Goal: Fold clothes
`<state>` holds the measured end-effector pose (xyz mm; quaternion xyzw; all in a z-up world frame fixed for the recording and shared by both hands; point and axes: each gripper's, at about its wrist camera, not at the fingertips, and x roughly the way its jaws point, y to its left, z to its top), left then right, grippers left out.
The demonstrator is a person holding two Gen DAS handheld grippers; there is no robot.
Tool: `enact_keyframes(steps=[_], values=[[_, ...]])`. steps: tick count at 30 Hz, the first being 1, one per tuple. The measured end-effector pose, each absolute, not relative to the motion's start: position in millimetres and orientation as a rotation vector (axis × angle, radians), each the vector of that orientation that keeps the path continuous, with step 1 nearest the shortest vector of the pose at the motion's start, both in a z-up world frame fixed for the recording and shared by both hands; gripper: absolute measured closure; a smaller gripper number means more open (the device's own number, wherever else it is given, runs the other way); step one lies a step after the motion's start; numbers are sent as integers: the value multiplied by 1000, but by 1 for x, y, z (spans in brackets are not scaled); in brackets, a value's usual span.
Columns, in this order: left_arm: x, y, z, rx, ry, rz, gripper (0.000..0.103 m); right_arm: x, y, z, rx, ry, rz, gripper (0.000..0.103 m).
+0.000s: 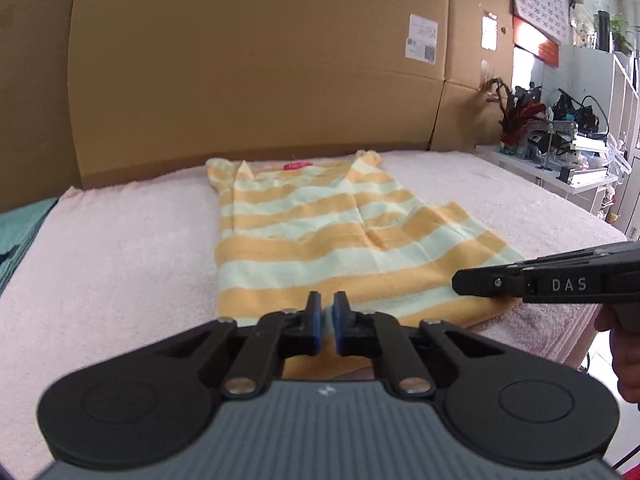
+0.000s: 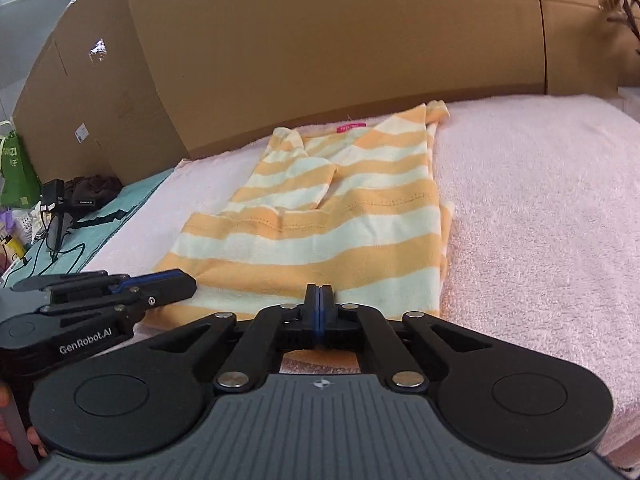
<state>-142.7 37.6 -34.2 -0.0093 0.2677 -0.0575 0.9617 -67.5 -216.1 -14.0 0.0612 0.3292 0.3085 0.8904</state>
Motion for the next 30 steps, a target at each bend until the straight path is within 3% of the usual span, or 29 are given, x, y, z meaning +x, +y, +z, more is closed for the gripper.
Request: enact_keyframes(steps=[9,14,16,17,18,20,22,24,27,30], values=[[-120,34,-20,-76,715,-47,92,-60,-193,-1,-2,814,593,103],[-130,32,-6,-34,712,36,94,-56,-198,5,23,851,591,103],[-135,29,-4,-14,714,69,93,-63,-201,13,34,847,596,93],[-136,27,-6,-13,725,75,91,-66,-201,17,37,842,598,79],[-136,25,-7,-11,736,81,80,-72,-200,21,31,827,599,64],[-132,20,-14,1,749,107,78,-80,-198,23,27,800,625,54],[-131,16,-17,8,737,132,78,-81,-194,14,32,812,658,57],[-130,15,-18,11,728,149,78,-78,-197,3,33,814,654,74],[-133,20,-20,5,720,162,70,-73,-213,4,56,798,641,100],[-139,26,-18,-3,715,165,70,-72,-221,6,83,782,623,92]])
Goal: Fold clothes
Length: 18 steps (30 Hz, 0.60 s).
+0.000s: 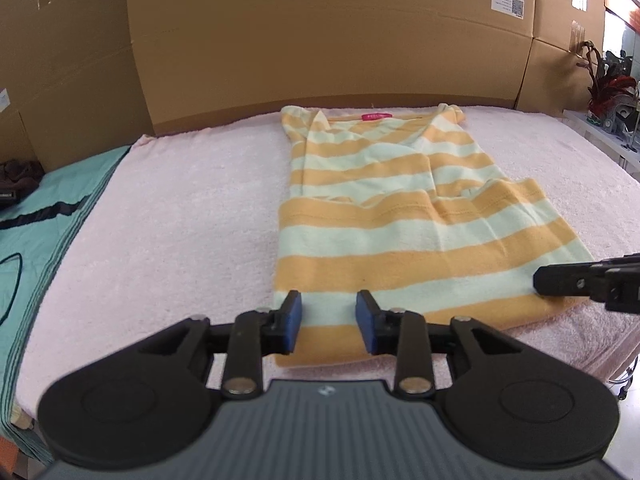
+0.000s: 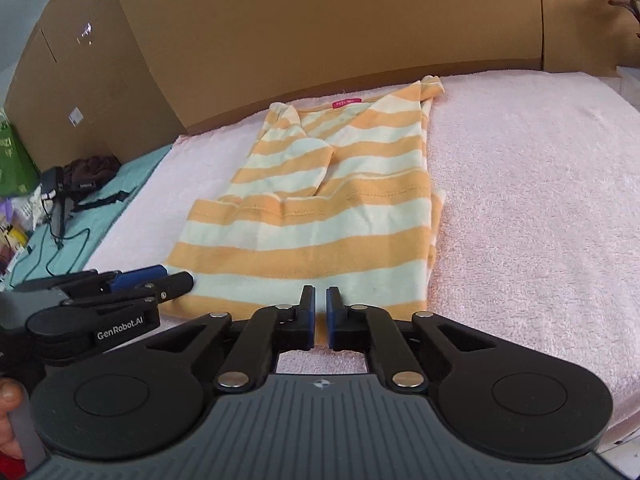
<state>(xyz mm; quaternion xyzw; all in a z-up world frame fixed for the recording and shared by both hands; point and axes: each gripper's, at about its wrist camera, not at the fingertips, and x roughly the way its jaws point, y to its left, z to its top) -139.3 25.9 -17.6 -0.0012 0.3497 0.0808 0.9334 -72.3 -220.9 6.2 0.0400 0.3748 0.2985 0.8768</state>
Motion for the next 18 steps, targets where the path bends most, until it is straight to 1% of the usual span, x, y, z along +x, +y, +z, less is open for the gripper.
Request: enact_keyframes(steps=[3,4,6,7,8,10,11,12,13,14,15,18], values=[[-142,20,-12,18,699,162,77,-74,-225,8,89,753,606,87],[-140,16,-13,30,700,158,73,-75,-227,9,91,743,600,87],[-134,13,-24,47,711,178,71,-76,-230,10,94,723,589,89],[-135,14,-26,54,698,188,66,-77,-231,11,96,714,584,90],[-136,16,-25,50,699,183,66,-77,-233,12,97,704,578,90],[-139,24,-22,30,711,175,62,-79,-235,13,101,684,567,90],[-140,29,-19,12,719,174,62,-79,-237,14,103,675,561,89],[-141,32,-15,14,715,183,63,-80,-238,15,104,665,555,87],[-141,34,-12,18,709,193,65,-80,-239,16,105,654,551,85],[-141,36,-8,23,703,203,70,-75,-237,20,105,640,552,84],[-135,36,-5,17,694,193,71,-69,-234,23,119,638,563,84],[-113,35,-1,13,678,171,71,-50,-213,21,119,646,608,85]])
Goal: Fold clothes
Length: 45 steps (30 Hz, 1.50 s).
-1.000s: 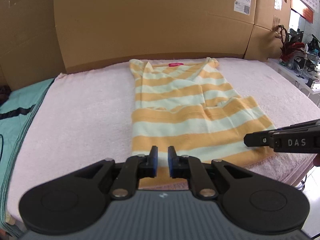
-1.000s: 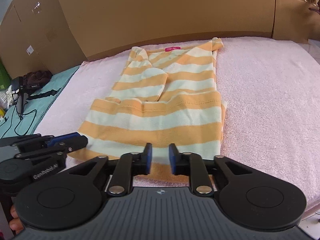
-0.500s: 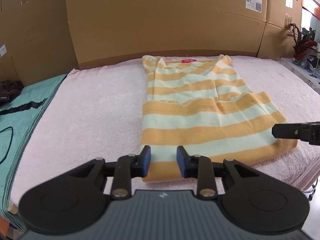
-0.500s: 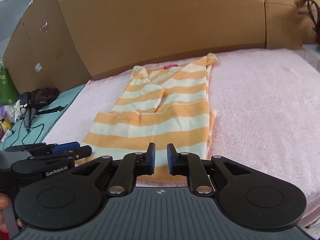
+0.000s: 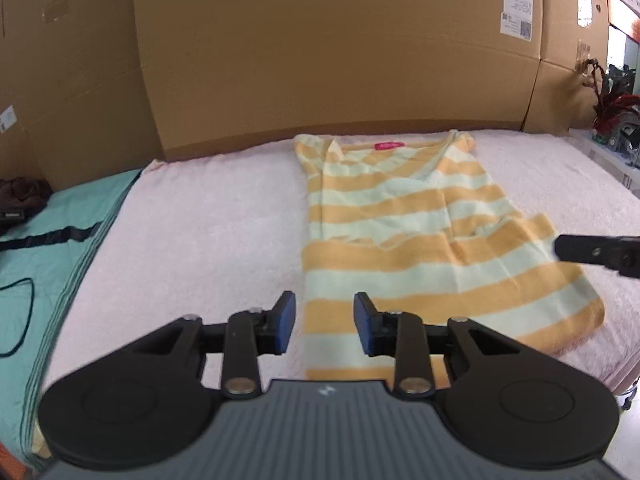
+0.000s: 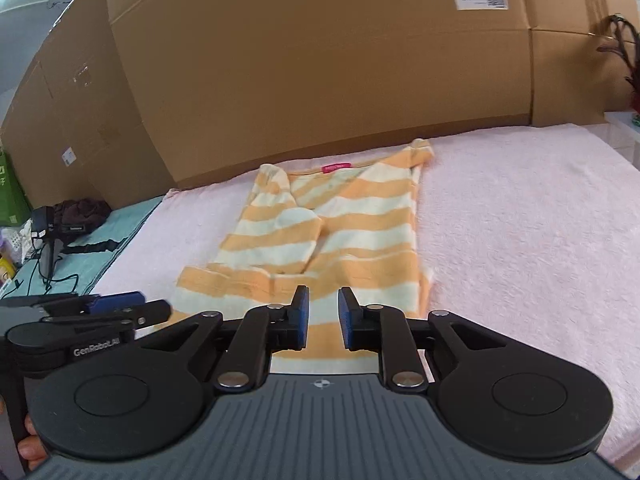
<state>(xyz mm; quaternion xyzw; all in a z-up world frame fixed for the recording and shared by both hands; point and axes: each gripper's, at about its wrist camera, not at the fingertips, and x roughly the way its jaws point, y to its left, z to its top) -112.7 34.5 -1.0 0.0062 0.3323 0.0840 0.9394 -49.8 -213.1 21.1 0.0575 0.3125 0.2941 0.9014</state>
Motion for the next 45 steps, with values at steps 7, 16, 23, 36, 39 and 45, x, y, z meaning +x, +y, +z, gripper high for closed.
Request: enact_keyframes(steps=[7,16,23,36,39,45], values=[[-90,51,-21,27,691,188,42,-25,-225,1,104,685,539,88],[-50,40,-22,82,689,196,57,-3,-196,4,61,660,550,84],[-56,45,-14,61,685,185,56,-2,-205,-1,77,654,561,77],[-88,71,-10,58,661,202,48,-43,-244,20,48,572,525,77],[-99,65,-19,75,677,186,49,-50,-238,10,35,559,561,78],[-96,62,-24,87,660,197,48,-34,-215,-7,-2,573,506,77]])
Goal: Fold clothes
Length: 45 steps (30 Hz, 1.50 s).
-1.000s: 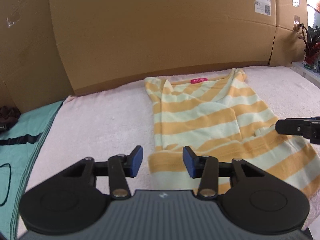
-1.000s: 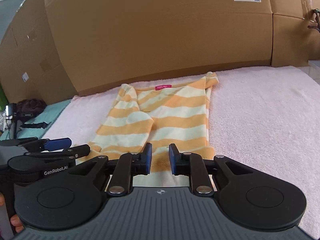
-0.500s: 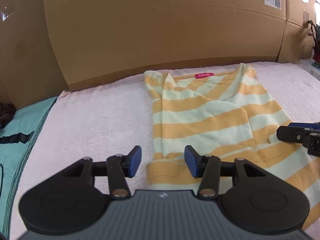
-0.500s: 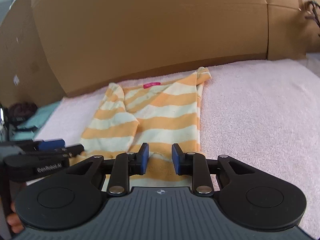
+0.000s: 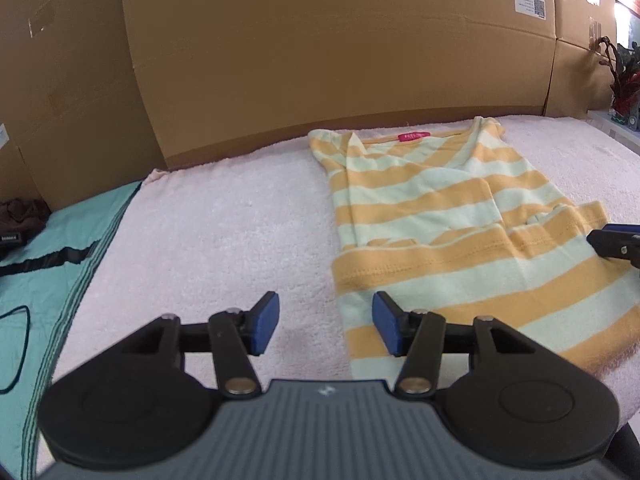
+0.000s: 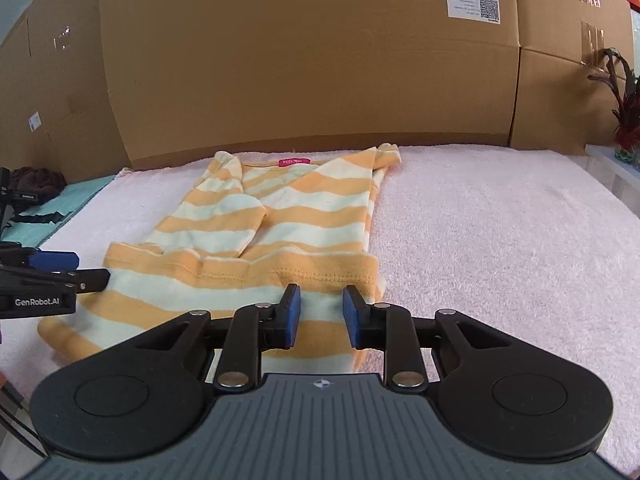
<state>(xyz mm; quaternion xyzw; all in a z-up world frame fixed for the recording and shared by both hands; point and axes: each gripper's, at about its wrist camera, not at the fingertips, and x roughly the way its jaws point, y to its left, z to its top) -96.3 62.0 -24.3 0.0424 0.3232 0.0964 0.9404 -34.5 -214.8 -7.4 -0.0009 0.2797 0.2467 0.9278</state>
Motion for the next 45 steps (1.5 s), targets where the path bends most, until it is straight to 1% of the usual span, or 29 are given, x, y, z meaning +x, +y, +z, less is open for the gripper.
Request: enact_keyframes(steps=[3,4,5,7,10,13,14,15,16,18,22,23,25,26,28,31,35,36,37,38,39,43,44,45], values=[[-104,64,-19,97,642,196,48,-43,-227,7,62,544,525,78],[-107,65,-17,103,635,197,44,-42,-227,6,68,553,529,77],[-106,66,-19,103,641,189,42,-40,-227,5,75,563,533,78],[-102,66,-25,92,644,187,42,-33,-223,-6,96,607,535,77],[-103,66,-26,91,638,180,42,-39,-227,-9,95,567,541,78],[-130,75,-25,77,646,127,41,-58,-254,1,130,542,594,73],[-140,78,-24,71,648,109,40,-65,-262,3,110,550,603,71],[-149,81,-24,66,651,91,35,-73,-271,2,102,564,604,68],[-158,85,-24,61,654,73,33,-79,-277,0,108,581,608,68],[-174,87,-28,25,660,46,33,-84,-279,-5,117,592,621,68],[-181,81,-33,-21,666,-33,31,-93,-283,-14,135,613,648,66],[-179,79,-36,-39,679,-60,31,-95,-284,-16,139,618,655,64],[-178,72,-38,-13,674,-68,27,-95,-279,-17,131,619,670,58],[-177,69,-39,-3,674,-68,27,-96,-275,-17,119,606,681,54],[-177,67,-39,-16,668,-85,25,-97,-266,-17,76,582,698,52],[-175,64,-38,-17,661,-111,26,-99,-253,-19,-28,554,706,52],[-170,59,-40,31,658,-119,32,-106,-242,-25,-149,497,693,52],[-169,58,-40,36,658,-131,37,-107,-242,-26,-155,487,693,52],[-169,57,-39,41,658,-143,45,-107,-244,-25,-152,482,692,54],[-169,56,-38,46,659,-151,47,-108,-245,-25,-148,476,691,58],[-169,55,-38,52,659,-157,47,-109,-247,-25,-145,471,690,62],[-169,57,-39,47,646,-173,47,-110,-250,-27,-126,461,693,61],[-170,58,-40,45,642,-178,46,-110,-250,-28,-124,457,694,61],[-170,59,-40,45,635,-182,43,-111,-250,-28,-129,450,698,61]])
